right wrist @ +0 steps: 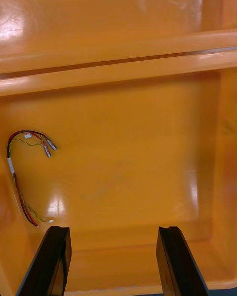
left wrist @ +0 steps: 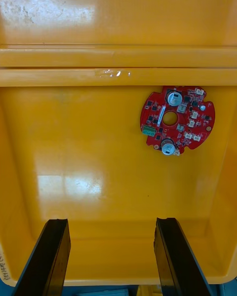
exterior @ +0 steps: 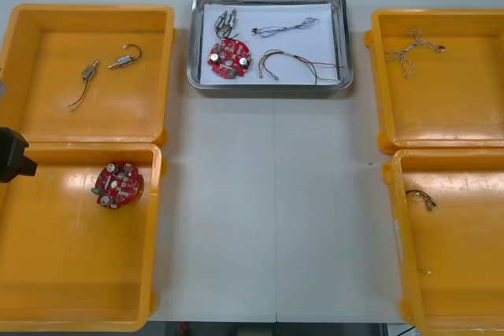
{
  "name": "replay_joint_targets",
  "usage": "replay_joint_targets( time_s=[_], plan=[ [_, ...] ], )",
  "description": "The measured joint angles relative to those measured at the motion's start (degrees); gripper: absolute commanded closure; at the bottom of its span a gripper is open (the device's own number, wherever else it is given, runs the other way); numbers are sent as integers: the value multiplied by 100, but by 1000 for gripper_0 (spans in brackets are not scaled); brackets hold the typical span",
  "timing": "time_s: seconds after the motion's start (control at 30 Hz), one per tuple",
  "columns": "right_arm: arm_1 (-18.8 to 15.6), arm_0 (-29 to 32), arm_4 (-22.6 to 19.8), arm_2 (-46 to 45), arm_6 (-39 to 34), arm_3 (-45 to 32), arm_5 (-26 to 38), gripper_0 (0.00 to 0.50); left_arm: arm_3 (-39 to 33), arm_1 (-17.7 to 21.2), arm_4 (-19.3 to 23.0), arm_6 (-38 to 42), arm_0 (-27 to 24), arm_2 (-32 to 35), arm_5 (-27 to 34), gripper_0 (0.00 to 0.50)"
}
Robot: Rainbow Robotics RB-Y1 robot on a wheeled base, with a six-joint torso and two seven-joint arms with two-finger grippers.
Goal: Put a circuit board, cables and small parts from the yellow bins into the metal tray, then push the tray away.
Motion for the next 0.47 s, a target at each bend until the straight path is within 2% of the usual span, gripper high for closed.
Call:
replay_joint_targets(
  time_s=[0.47],
  plan=[
    [0,-7,-174,-38,32,-224,0,0,0,0,0,0,0,0,0,0]
  ],
)
